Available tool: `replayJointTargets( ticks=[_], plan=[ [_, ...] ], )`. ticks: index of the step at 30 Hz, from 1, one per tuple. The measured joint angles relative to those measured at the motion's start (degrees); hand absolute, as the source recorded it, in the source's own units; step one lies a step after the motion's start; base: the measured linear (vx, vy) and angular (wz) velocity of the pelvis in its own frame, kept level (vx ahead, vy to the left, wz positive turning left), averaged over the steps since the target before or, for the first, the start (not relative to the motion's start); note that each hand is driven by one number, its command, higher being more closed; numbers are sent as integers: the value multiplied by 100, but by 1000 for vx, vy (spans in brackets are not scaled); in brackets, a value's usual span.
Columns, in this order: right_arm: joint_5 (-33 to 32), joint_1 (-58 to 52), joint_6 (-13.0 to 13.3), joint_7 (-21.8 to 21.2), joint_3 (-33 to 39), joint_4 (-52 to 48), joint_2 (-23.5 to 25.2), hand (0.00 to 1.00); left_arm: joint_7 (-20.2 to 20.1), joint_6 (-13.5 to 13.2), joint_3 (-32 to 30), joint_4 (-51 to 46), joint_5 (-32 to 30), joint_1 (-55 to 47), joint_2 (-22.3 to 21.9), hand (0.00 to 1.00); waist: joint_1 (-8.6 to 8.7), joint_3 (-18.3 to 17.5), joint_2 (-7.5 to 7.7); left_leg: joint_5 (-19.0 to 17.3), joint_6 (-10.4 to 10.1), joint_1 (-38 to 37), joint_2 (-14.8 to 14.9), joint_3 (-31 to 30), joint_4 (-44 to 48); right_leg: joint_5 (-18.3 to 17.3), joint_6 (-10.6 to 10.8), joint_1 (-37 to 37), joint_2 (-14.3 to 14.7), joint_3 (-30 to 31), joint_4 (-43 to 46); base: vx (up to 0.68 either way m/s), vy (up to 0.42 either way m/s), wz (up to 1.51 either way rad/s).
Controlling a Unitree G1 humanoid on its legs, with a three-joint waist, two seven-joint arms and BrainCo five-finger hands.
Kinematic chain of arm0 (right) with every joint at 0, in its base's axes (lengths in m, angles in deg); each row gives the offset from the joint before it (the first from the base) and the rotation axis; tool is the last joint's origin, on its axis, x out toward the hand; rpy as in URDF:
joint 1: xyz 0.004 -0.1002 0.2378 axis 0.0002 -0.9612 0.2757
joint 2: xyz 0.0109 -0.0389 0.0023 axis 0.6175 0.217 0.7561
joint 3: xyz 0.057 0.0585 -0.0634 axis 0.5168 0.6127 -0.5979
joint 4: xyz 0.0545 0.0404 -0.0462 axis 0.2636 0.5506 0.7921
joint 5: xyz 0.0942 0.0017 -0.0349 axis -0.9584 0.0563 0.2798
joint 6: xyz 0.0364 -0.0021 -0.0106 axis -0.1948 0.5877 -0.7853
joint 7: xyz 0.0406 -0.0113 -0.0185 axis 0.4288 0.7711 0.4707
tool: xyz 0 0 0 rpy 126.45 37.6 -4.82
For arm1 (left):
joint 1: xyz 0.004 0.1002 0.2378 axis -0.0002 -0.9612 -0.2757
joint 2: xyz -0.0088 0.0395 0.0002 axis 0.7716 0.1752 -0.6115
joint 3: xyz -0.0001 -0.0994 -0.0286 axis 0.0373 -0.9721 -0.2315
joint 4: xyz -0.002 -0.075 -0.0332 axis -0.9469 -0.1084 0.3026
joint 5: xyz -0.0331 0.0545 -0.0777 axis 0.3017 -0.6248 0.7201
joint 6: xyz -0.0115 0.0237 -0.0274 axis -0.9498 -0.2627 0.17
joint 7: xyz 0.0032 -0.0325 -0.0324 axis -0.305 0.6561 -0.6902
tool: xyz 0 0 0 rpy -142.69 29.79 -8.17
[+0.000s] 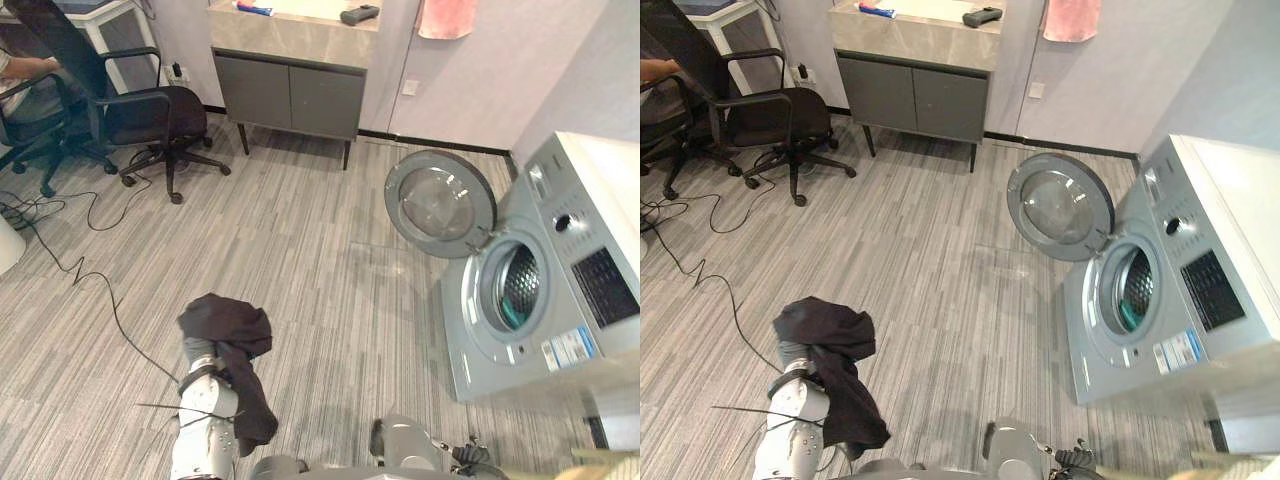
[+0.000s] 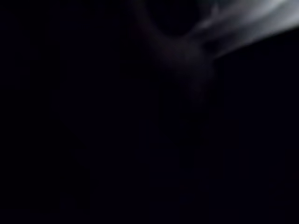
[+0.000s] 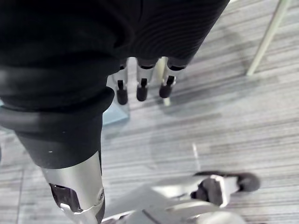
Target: Pick up the laundry basket with both hands and put the clothes into the washing machine.
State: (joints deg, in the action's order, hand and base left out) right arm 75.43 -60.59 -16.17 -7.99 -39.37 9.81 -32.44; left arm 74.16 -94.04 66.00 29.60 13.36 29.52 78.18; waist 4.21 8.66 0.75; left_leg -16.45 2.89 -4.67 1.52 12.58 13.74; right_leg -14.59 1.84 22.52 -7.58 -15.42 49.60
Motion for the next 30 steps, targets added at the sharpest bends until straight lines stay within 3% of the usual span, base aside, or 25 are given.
replayJointTargets(
  ticks=[2, 3, 4, 5, 6, 7, 8, 10, 11, 14, 16, 17, 18, 19, 20, 21, 22, 23, 24, 26, 28, 30],
  plan=[
    [-84, -6, -7, 0, 1, -9, 13, 0, -23, 1, 134, 0, -5, 9, -72, 100, 16, -23, 0, -74, -86, -343, -89, 63, -333, 70, -105, 57, -102, -869, -1104, 511, 40, 11],
    [-88, -57, -10, -10, -5, -8, 8, 0, -37, 8, 154, -1, -21, 7, -133, 100, 5, -157, -2, -176, -237, -551, -128, 244, -506, 321, -472, 46, -152, -1879, -1869, 649, 36, -3],
    [-88, -153, -16, -13, -47, -16, 38, 0, -50, 13, 163, -2, -71, -11, -158, 100, 11, -321, 138, -299, -450, -763, -189, 335, -451, 486, -801, -60, -87, -2357, -2304, 860, 14, 10],
    [-90, -202, -18, -18, -92, -27, 27, 0, -73, 62, 149, 31, -112, 14, -211, 100, 82, -263, 105, -482, -650, -740, -45, 408, 185, 801, -1564, -252, 8, -2351, -2403, 755, -6, 19],
    [-109, -177, -17, -41, -28, -110, -13, 0, -94, 136, 111, 18, -130, 7, -348, 100, 174, -176, -100, -556, -757, -425, 354, 512, 1461, 643, -1495, -573, 199, -2438, -2470, 729, -25, 0],
    [-108, -206, -16, -65, -66, -261, -68, 0, -118, 141, 73, -1, -189, -5, -470, 100, 122, -138, -217, -84, -778, 114, 790, 563, 3004, 542, -1437, -866, 480, -2296, -2628, 681, -18, -83],
    [-159, -211, -10, -43, -190, -492, -98, 0, -157, 136, 107, -8, -223, -16, -487, 100, -111, -165, -337, 589, -861, 707, 1250, 485, 4662, 500, -1417, -1218, 880, -1924, -2877, 672, -12, -133],
    [-194, -149, 35, 1, -414, -837, -97, 0, -166, 140, 126, -18, -219, -19, -488, 100, -245, -154, -341, 611, -879, 1371, 1579, 218, 6016, 482, -1427, -1742, 1167, -1423, -3152, 622, 56, -158],
    [-177, -143, 61, 13, -519, -984, -74, 0, -190, 141, 128, -24, -220, -34, -485, 100, -238, -137, -290, 584, -831, 1657, 1670, 175, 6181, 479, -1420, -2025, 1212, -1162, -3350, 689, 110, -153],
    [-105, -48, 124, 58, -841, -1123, 91, 0, -309, 169, 140, -97, -283, -182, -457, 100, -321, -108, -158, 340, -437, 2216, 2006, 191, 5531, 523, -1351, -2724, 1172, -130, -3823, 534, 188, -166],
    [-78, 48, 129, 123, -1069, -1124, 186, 0, -402, 187, 149, -98, -384, -305, -425, 100, -426, -99, -147, 220, -314, 2286, 1788, -126, 4103, 549, -1309, -2878, 1052, 630, -3941, 366, 322, -173],
    [-58, 36, 204, 109, -1179, -1037, 166, 0, -435, 200, 205, -99, -503, -390, -427, 100, -531, -127, -157, 279, -421, 2172, 1309, -700, 2605, 550, -1032, -2776, 892, 1083, -3873, 353, 441, -211],
    [-2, 37, 244, 102, -1252, -963, 115, 0, -503, 195, 271, -102, -577, -473, -451, 100, -589, -187, -296, 597, -706, 2064, 926, -1519, 1310, 392, -588, -2694, 804, 1358, -3807, 404, 561, -207],
    [59, 12, 242, 99, -1271, -963, 77, 0, -511, 193, 320, -95, -621, -493, -485, 100, -581, -182, -457, 1088, -705, 2042, 893, -1855, 909, 255, -321, -2682, 829, 1486, -3754, 319, 506, -177],
    [169, 0, 220, 53, -1275, -790, 42, 0, -557, 229, 369, 32, -724, -464, -460, 100, -522, -131, -623, 942, -1178, 1979, 1029, -1992, 1026, 34, -76, -2610, 905, 1785, -3509, 317, 583, -158],
    [258, -11, 218, -23, -1298, -749, 140, 0, -536, 246, 235, 134, -709, -412, -463, 100, -547, -107, -384, 698, -1045, 1827, 992, -1478, 1140, -84, 136, -2363, 616, 1748, -3118, 207, 446, -168],
    [327, -4, 226, -60, -1396, -740, 170, 0, -519, 248, 221, 138, -709, -444, -439, 100, -564, -98, -299, 603, -988, 1720, 990, -1206, 1148, -96, 155, -2235, 468, 1516, -2949, 190, 372, -170],
    [389, 0, 243, -113, -1517, -696, 197, 0, -523, 251, 228, 138, -699, -486, -426, 100, -596, -106, -160, 505, -921, 1490, 1026, -761, 1074, -87, 147, -2124, 200, 984, -2746, 105, 216, -196],
    [461, 49, 273, -147, -1634, -440, 202, 0, -599, 244, 294, 175, -624, -525, -375, 100, -641, -176, -40, 395, -873, 1224, 1086, -193, 958, -71, 86, -1992, -209, -83, -2588, 118, 242, -218],
    [579, 218, 324, -166, -1646, -107, 178, 0, -709, 237, 441, 275, -543, -396, -195, 100, -611, -210, -3, 160, -897, 1060, 1264, 453, 962, 33, -126, -1791, -557, -1338, -2615, 74, 221, -192],
    [589, 334, 353, -177, -1594, 14, 108, 0, -781, 228, 536, 456, -544, -177, -72, 100, -480, -219, -43, 16, -938, 1197, 1529, 661, 1173, 61, -169, -1540, -574, -1288, -2602, 59, 98, -98],
    [582, 364, 364, -184, -1407, 180, 48, 0, -778, 231, 586, 816, -544, 99, -37, 100, -435, -220, -45, -32, -953, 1225, 1822, 780, 1374, 124, -11, -1350, -812, -1148, -2594, 127, -36, -60]
  ],
)
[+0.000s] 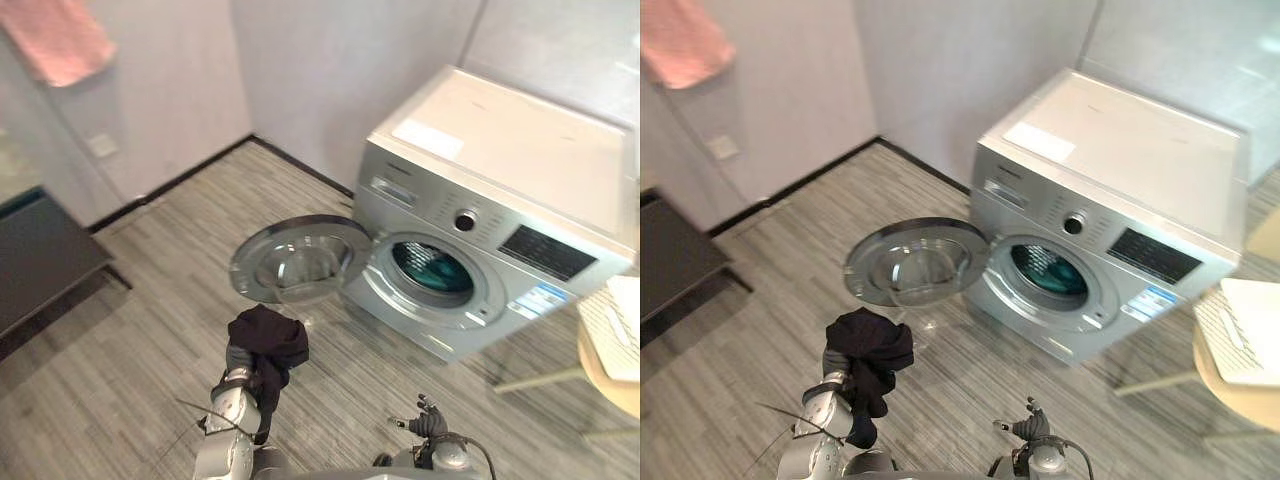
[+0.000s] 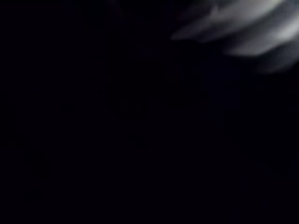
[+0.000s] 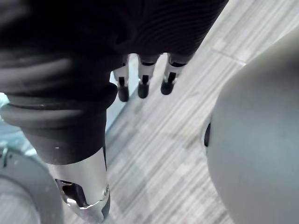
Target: Pick up the laundry basket with both hands and put the clothes into the washing machine.
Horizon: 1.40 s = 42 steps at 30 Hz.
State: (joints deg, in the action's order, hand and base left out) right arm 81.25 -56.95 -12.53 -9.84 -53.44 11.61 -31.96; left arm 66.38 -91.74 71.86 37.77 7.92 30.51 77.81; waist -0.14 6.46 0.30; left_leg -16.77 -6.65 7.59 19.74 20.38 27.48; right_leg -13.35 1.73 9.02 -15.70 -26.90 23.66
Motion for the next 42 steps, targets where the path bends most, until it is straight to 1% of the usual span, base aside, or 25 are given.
replayJointTargets(
  ticks=[3, 4, 5, 6, 7, 9, 10, 11, 12, 13, 14, 15, 17, 18, 21, 22, 23, 26, 27, 28, 29, 34, 36, 38, 42],
  plan=[
    [-43, 12, -7, -72, 154, 92, -193, 0, 2, 2, 181, 388, 19, 258, 9, 100, 86, 28, -57, 41, -75, -67, 381, -39, 97, 286, 381, 355, -461, 348, -66, 174, -268, -34],
    [-40, 15, -6, -84, 192, 92, -188, 0, 5, 3, 248, 596, 27, 391, 17, 100, 97, 2, -11, 121, -224, -188, 497, 7, 75, 745, 477, 422, -548, 474, -382, 235, -403, -34],
    [-54, 21, -14, -101, 202, 86, -197, 0, 11, 2, 301, 715, 74, 463, 25, 100, 103, -31, 45, 178, -354, -297, 556, 35, 41, 1089, 959, 410, -542, 493, -328, 289, -436, -43],
    [-45, 95, -31, -122, 212, 92, -316, 0, 20, 36, 391, 927, 128, 563, -62, 100, 104, -11, -165, 329, -543, -504, 762, 42, -159, 931, 902, 412, -334, 509, -59, 267, -403, -36],
    [-40, 138, -36, -148, 244, 87, -426, 0, 15, 70, 490, 947, 128, 563, -124, 100, 153, -45, -274, 809, -667, -765, 800, 86, -623, 633, 804, 510, -238, 530, 328, 350, -465, -27],
    [-25, 156, -51, -161, 214, 144, -595, 0, 47, 46, 598, 936, 195, 598, -346, 100, 241, -77, -295, 1614, -655, -1058, 860, 146, -972, 277, 542, 539, -170, 474, 784, 320, -451, -5],
    [3, 163, -52, -165, 144, 205, -653, 0, 59, 51, 556, 936, 255, 628, -355, 100, 267, -80, -274, 2240, -355, -978, 1037, 133, -739, 204, 413, 440, -24, 432, 840, 346, -559, -12],
    [11, 101, -55, -155, 3, 234, -669, 0, 188, 45, 368, 933, 463, 631, -343, 100, 266, -49, -128, 2856, 277, -726, 1328, 126, -218, 152, 314, 64, 164, 364, 433, 342, -515, -17],
    [11, 66, -52, -153, -71, 257, -658, 0, 256, 35, 270, 927, 538, 641, -339, 100, 242, -43, -113, 2787, 361, -553, 1463, 129, 209, 142, 296, -155, 284, 341, 149, 344, -443, -32],
    [11, 1, -92, -137, -121, 298, -697, 0, 340, -12, 77, 924, 688, 655, -348, 100, 230, -25, -84, 2178, 747, -207, 1657, 194, 1265, 136, 286, -588, 541, 360, -398, 262, -273, -32],
    [9, -39, -120, -129, -145, 296, -720, 0, 391, -13, -4, 923, 713, 659, -344, 100, 237, -10, -57, 1800, 802, -81, 1678, 190, 1674, 135, 284, -786, 613, 388, -614, 338, -297, -48],
    [5, -158, -144, -86, -198, 296, -755, 0, 511, -17, -170, 896, 753, 685, -338, 100, 221, 38, 32, 1192, 626, 117, 1438, 207, 2250, 135, 283, -1203, 698, 501, -993, 278, -164, -38],
    [-23, -204, -153, -69, -294, 298, -754, 0, 613, -51, -345, 784, 797, 685, -328, 100, 209, 75, 134, 828, 569, 427, 1066, 169, 2362, 135, 283, -1455, 708, 600, -1214, 346, -62, -44],
    [-56, -190, -155, -68, -394, 317, -732, 0, 703, -79, -434, 668, 830, 692, -244, 100, 145, 131, 232, 565, 423, 814, 632, -28, 2207, 137, 288, -1595, 682, 792, -1343, 332, 51, -51],
    [-62, -148, -147, -65, -394, 360, -644, 0, 801, -106, -649, 653, 866, 734, -143, 100, 59, 200, 350, 500, 369, 1289, -117, -539, 1220, 176, 357, -1722, 535, 954, -1357, 261, 212, -55],
    [-65, -88, -139, -63, -342, 458, -641, 0, 845, -135, -830, 660, 896, 676, -135, 100, 8, 194, 227, 1120, 309, 1220, -626, -1131, -136, 228, 491, -1837, 524, 1030, -1279, 294, 262, -61],
    [-72, -26, -145, -56, -285, 592, -444, 0, 845, -142, -899, 698, 911, 638, 26, 100, -58, 235, 487, 1073, 296, 1007, -783, -1209, -47, 255, 641, -1852, 330, 1128, -1211, 307, 263, -66],
    [-142, -24, -23, -57, -89, 449, -350, 0, 747, -241, -1127, 692, 1015, 418, 232, 100, -40, 263, 433, 1028, 328, 1014, -757, -1528, 260, 402, 810, -1605, 564, 1285, -1684, 115, 184, -33],
    [-181, -26, -20, -53, -54, 427, -346, 0, 702, -246, -1093, 700, 1029, 339, 282, 100, -44, 263, 431, 1002, 288, 983, -775, -1466, 320, 627, 820, -1481, 572, 1338, -1725, 16, 169, -37],
    [-226, -12, -11, -49, 40, 399, -334, 0, 583, -250, -947, 732, 1121, 160, 408, 100, -69, 269, 413, 877, 245, 906, -820, -1255, 422, 1135, 849, -1201, 543, 1410, -1622, 11, 215, -81],
    [-243, 50, 0, -53, 94, 403, -407, 0, 407, -228, -778, 813, 1132, -113, 421, 100, -85, 207, 175, 622, 262, 880, -751, -1108, 507, 1149, 943, -1026, 483, 1676, -1572, 14, 182, -101],
    [-297, 328, -135, -143, -23, 289, -476, 0, -123, -77, -43, 1211, 1285, -293, 392, 100, -26, 303, -339, 105, 413, 1313, -665, -513, 669, 1264, 1093, -235, 362, 2121, -1831, -35, 110, -96],
    [-272, 368, -135, -152, -158, 135, -525, 0, -238, -47, 192, 1209, 1476, -84, 299, 100, 27, 524, -319, 99, 421, 1314, -652, -501, 684, 1240, 1075, -60, 345, 2149, -1536, -130, 23, -10],
    [-285, 461, -129, -141, -575, -137, -590, 0, -260, -62, 453, 1208, 1652, 394, 307, 100, 41, 822, -132, 95, 426, 1567, -646, -532, 769, 980, 1033, 474, 258, 2056, -893, -233, 18, 7],
    [-1017, 682, -65, 37, -1314, -1322, -438, 0, 85, -92, 546, 1082, 1973, 1530, 141, 100, 92, 1490, 69, 113, 349, 2588, -518, -703, 1289, 741, 873, 1646, 173, 1934, 233, -208, -32, 7]
  ],
)
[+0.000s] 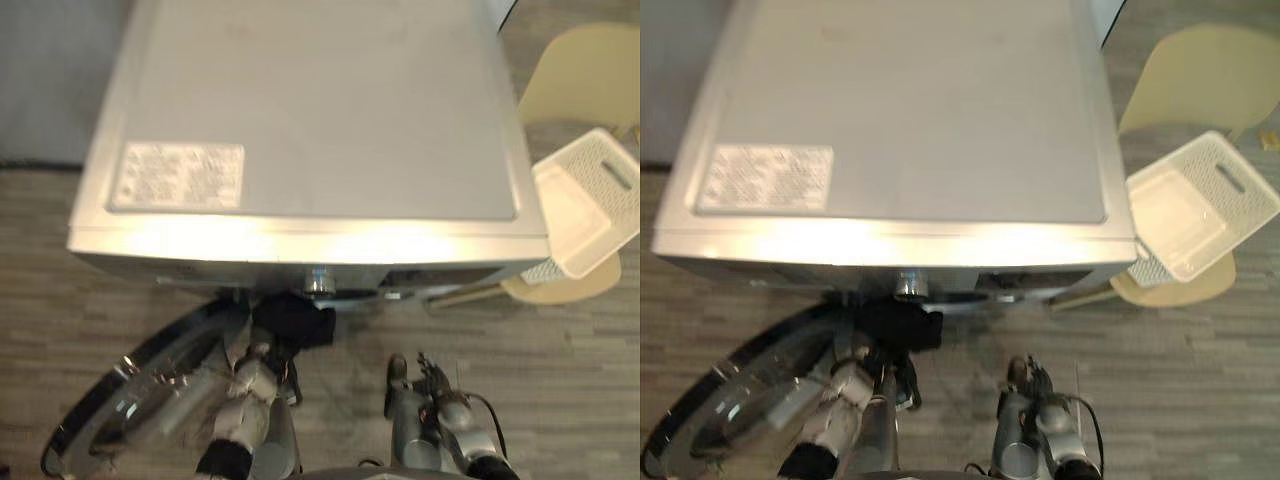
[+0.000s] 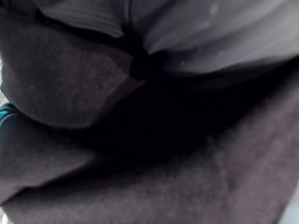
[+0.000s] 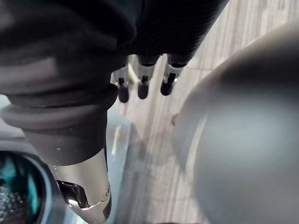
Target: Pick up the laundry basket with both hands and put the clothes into the washing machine.
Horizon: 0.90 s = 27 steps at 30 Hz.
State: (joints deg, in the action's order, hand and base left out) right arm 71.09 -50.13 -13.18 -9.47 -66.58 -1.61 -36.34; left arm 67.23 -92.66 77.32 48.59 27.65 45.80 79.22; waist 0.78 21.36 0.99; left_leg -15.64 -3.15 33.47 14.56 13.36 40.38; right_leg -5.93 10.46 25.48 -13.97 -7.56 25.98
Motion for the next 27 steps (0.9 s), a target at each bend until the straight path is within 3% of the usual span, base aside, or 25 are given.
replayJointTargets(
  ticks=[3, 5, 9, 11, 12, 13, 17, 20, 23, 27],
  plan=[
    [-409, 162, 118, 125, -390, -635, 190, 0, 264, -154, -83, -398, 380, 498, -203, 100, 4, 239, 46, -45, 56, 728, 71, -166, 629, -315, -34, 833, -161, -90, 1076, -157, -14, 16],
    [-807, 387, 240, 265, -821, -1206, 312, 0, 519, -362, -110, -576, 758, 1164, -537, 100, -33, 392, 55, -181, 73, 1610, 90, -507, 1349, -769, -112, 1653, -322, -187, 2151, -151, -80, 44],
    [-1356, 636, 374, 273, -1195, -1753, 434, 0, 889, -591, -273, -668, 1323, 2067, -804, 100, -139, 427, 114, -381, 43, 2976, 182, -873, 2456, -1469, -227, 2920, -551, -150, 3702, -146, -141, 34],
    [-1969, 719, 448, 250, -1214, -1929, 472, 0, 1081, -754, -563, -671, 1593, 2457, -844, 100, -154, 442, 139, -421, 48, 3569, 329, -917, 2929, -1690, -303, 3483, -622, -125, 4328, -110, -143, 14],
    [-2564, 715, 611, 151, -1183, -2055, 475, 0, 1125, -866, -700, -679, 1753, 2636, -835, 100, -156, 444, 147, -455, 42, 3856, 349, -1011, 3142, -1793, -327, 3775, -626, -68, 4589, -111, -121, 3],
    [-2735, 716, 676, 127, -1181, -2121, 489, 0, 1159, -911, -768, -698, 1791, 2711, -836, 100, -145, 444, 147, -458, 43, 3995, 361, -1033, 3230, -1809, -342, 3913, -624, -47, 4700, -98, -85, -7],
    [-4502, 691, 1119, -383, -1044, -2281, 505, 0, 1221, -1168, -894, -721, 2162, 3363, -832, 100, -81, 430, 171, -460, 49, 4749, 528, -1148, 3557, -1882, -438, 4600, -590, -49, 5080, -62, -51, -8],
    [-5303, 653, 1386, -642, -1021, -2356, 638, 0, 1303, -1336, -1158, -672, 2357, 3928, -795, 100, 37, 366, 280, -457, 54, 5079, 762, -1091, 3700, -1897, -466, 4934, -521, -23, 5213, -4, -34, -14],
    [-5682, 368, 1538, -875, -1048, -2708, 680, 0, 1421, -1479, -1612, -303, 2569, 4730, -379, 100, 143, 303, 385, -455, 61, 5352, 888, -1157, 3803, -1898, -482, 5196, -401, -18, 5283, 15, -30, -24],
    [-5907, -6, 1624, -1108, -1036, -2753, 689, 0, 1586, -1640, -2040, 53, 2770, 5569, 337, 100, 184, 126, 663, -458, 45, 5422, 1083, -1185, 3790, -1917, -575, 5290, -256, -67, 5265, 22, -66, -20]
  ],
)
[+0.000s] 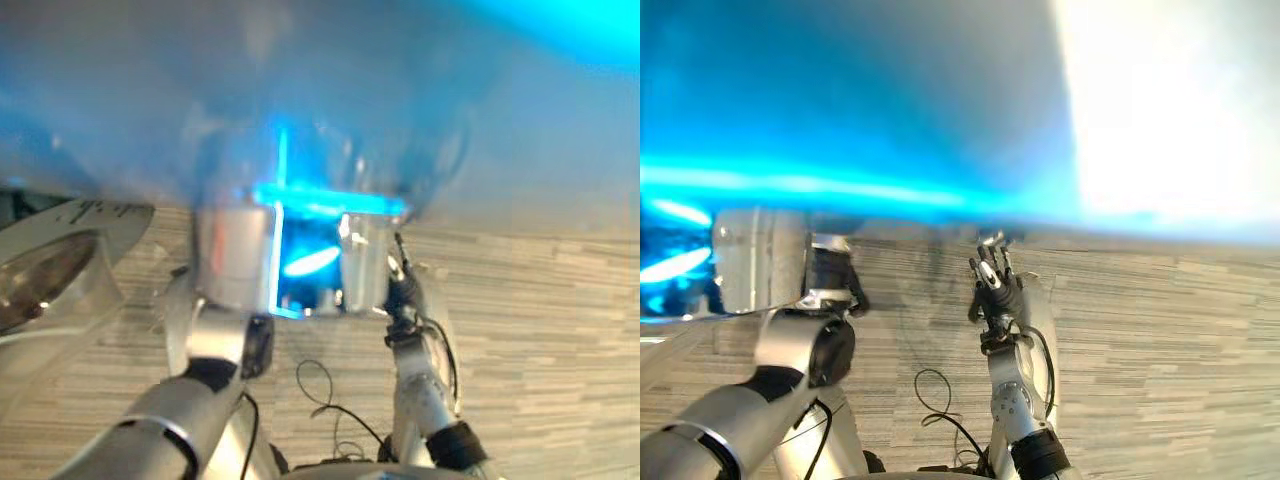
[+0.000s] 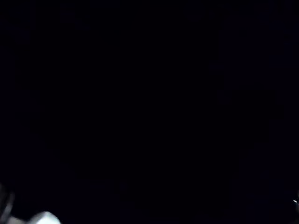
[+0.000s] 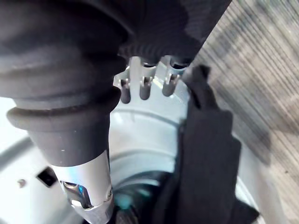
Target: Pick up the laundry basket with both hands and put the clothes into the washing machine.
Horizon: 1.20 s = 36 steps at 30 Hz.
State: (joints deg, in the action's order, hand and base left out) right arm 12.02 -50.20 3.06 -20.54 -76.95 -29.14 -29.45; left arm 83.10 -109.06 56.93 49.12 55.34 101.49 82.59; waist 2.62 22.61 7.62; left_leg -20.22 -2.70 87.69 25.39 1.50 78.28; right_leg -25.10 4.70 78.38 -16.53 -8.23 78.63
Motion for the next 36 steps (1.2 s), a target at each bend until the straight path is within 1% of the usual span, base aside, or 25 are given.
replayJointTargets(
  ticks=[1, 3, 4, 6, 8, 9, 11, 12, 14, 16, 17, 18, 19, 20, 21, 22, 24, 25, 26, 27, 28, 31, 32, 34, 36],
  plan=[
    [-55, -146, 46, -9, 33, 2, 3, 0, 39, -7, -7, 371, -12, 516, 391, 100, 12, -59, 54, 18, -24, 34, 89, -2, -52, -8, -33, 0, 44, -68, -47, 25, -78, -7],
    [-61, -185, 46, -9, 63, 9, 0, 0, 106, 64, 10, 715, -58, 915, 629, 100, 17, -90, 66, 39, -49, 49, 153, 13, -101, 8, -63, 0, 64, -109, -99, 32, -63, -5],
    [-79, -181, 44, -16, 71, 12, -3, 0, 130, 264, 30, 1139, -292, 1430, 910, 100, 23, -117, 75, 101, -49, 49, 177, 36, -190, 39, -103, -1, 79, -146, -179, 40, -48, -5],
    [-81, -162, 31, -22, 86, 13, -40, 0, 86, 539, 201, 1370, -826, 1796, 1170, 100, 29, -152, 85, 144, -21, 57, 200, 34, -250, 59, -126, -1, 112, -185, -247, 48, -39, -9],
    [-79, -81, 21, -30, 113, 57, -41, 0, 82, 724, 525, 1432, -1164, 1943, 1342, 100, 32, -194, 96, 235, -44, 59, 230, 39, -384, 116, -160, -2, 167, -242, -380, 51, -36, -10],
    [-78, -44, 21, -29, 141, 72, -40, 0, 89, 779, 681, 1443, -1171, 2004, 1395, 100, 30, -196, 97, 294, -51, 59, 230, 45, -481, 154, -187, -2, 183, -281, -456, 47, -55, -2],
    [-79, 22, 7, -25, 231, 137, -34, 0, 114, 767, 1164, 1456, -1140, 2086, 1609, 100, 31, -222, 137, 429, -107, 58, 229, 63, -773, 255, -241, -2, 243, -374, -696, 26, -67, -1],
    [-79, 26, -46, -25, 298, 162, -34, 0, 130, 678, 1390, 1455, -1104, 2099, 1740, 100, 36, -248, 176, 467, -168, 47, 232, 84, -929, 297, -267, -1, 262, -422, -820, 15, -56, -1],
    [-79, 15, -96, -24, 433, 170, -50, 0, 169, 511, 1730, 1455, -1020, 2112, 1880, 100, 47, -282, 209, 516, -199, 33, 293, 191, -1134, 352, -279, 27, 293, -448, -993, 20, -53, -2],
    [-74, 17, -110, -31, 553, 169, -79, 0, 274, 392, 2081, 1453, -1056, 2113, 1976, 100, -6, -358, 240, 610, -199, 33, 402, 344, -1322, 449, -281, 102, 358, -444, -1194, 17, -42, -14],
    [-62, 12, -134, -91, 615, 175, -95, 0, 427, 430, 2255, 1452, -1563, 2112, 1979, 100, -30, -369, 228, 661, -199, 33, 407, 363, -1410, 509, -253, 98, 394, -459, -1306, 10, -14, -15],
    [-38, 12, -143, -176, 630, 179, -127, 0, 565, 556, 2445, 1420, -2470, 2113, 1999, 100, -30, -372, 221, 719, -200, 32, 407, 373, -1467, 583, -288, 92, 412, -475, -1384, 10, -4, -11],
    [-37, 12, -146, -215, 631, 185, -144, 0, 608, 582, 2578, 1405, -2753, 2115, 2017, 100, -30, -375, 214, 750, -192, 33, 403, 381, -1495, 609, -282, 90, 418, -478, -1416, 7, 2, -4],
    [-19, 13, -145, -271, 632, 207, -166, 0, 773, 869, 2813, 1399, -3974, 2117, 2055, 100, -24, -380, 196, 790, -180, 33, 385, 405, -1563, 655, -276, 87, 414, -491, -1482, 0, 0, 0],
    [-12, 14, -145, -286, 633, 228, -168, 0, 832, 995, 3000, 1399, -4519, 2119, 2090, 0, -25, -379, 182, 820, -170, 33, 369, 411, -1598, 683, -280, 83, 404, -502, -1508, 6, 5, 7],
    [-12, 15, -140, -407, 635, 306, -168, 0, 849, 1371, 3338, 1407, -6026, 2120, 2127, 0, -27, -371, 152, 865, -141, 33, 355, 433, -1644, 703, -281, 74, 380, -525, -1532, 7, 4, 9],
    [-12, 21, -141, -574, 610, 463, -167, 0, 684, 1758, 3941, 1431, -7828, 2138, 2216, 0, -43, -361, 126, 904, -118, 33, 344, 446, -1666, 703, -282, 67, 346, -546, -1524, 12, 2, 11],
    [-13, 21, -143, -710, 593, 582, -170, 0, 488, 1958, 4323, 1453, -9146, 2139, 2217, 0, -56, -336, 87, 916, -138, 14, 325, 449, -1702, 703, -281, 35, 326, -568, -1533, 16, 1, 11],
    [-19, 21, -143, -762, 586, 626, -171, 0, 360, 2009, 4430, 1454, -9642, 2138, 2223, 0, -63, -324, 69, 927, -144, 4, 317, 450, -1723, 703, -281, 20, 320, -579, -1546, 20, -1, 12],
    [-35, 22, -149, -802, 559, 691, -183, 0, 116, 2041, 4590, 1461, -10310, 2136, 2204, 0, -79, -306, 44, 949, -144, -12, 314, 453, -1759, 703, -281, -5, 315, -598, -1568, 17, -3, 8],
    [-51, 24, -149, -875, 516, 692, -212, 0, -74, 2042, 4677, 1465, -10706, 2108, 2180, 0, -86, -297, 36, 966, -142, -34, 304, 471, -1792, 703, -281, -15, 305, -598, -1583, 20, -4, 11],
    [-110, 64, -163, -888, 437, 679, -338, 0, -384, 2048, 4670, 1522, -11062, 1930, 2118, 0, -89, -173, -47, 1012, -94, -164, 256, 490, -1843, 702, -280, -154, 251, -631, -1605, 24, -1, 12],
    [-161, 110, -182, -888, 424, 684, -398, 0, -573, 2093, 4624, 1572, -11063, 1763, 2070, 0, -125, -63, -74, 1015, -93, -310, 246, 527, -1904, 703, -278, -293, 246, -639, -1665, 49, 4, 12],
    [-165, 110, -199, -887, 427, 701, -415, 0, -730, 2122, 4568, 1625, -11071, 1589, 2013, 0, -158, -51, -78, 1083, -63, -425, 221, 592, -2045, 716, -261, -372, 243, -647, -1778, 50, 0, 10],
    [-159, 110, -262, -886, 425, 805, -456, 0, -1031, 2143, 4396, 1783, -11070, 1399, 1971, 0, -202, 24, -84, 1133, -84, -685, 198, 653, -2208, 719, -261, -604, 243, -678, -1918, 49, -5, 10]
  ],
)
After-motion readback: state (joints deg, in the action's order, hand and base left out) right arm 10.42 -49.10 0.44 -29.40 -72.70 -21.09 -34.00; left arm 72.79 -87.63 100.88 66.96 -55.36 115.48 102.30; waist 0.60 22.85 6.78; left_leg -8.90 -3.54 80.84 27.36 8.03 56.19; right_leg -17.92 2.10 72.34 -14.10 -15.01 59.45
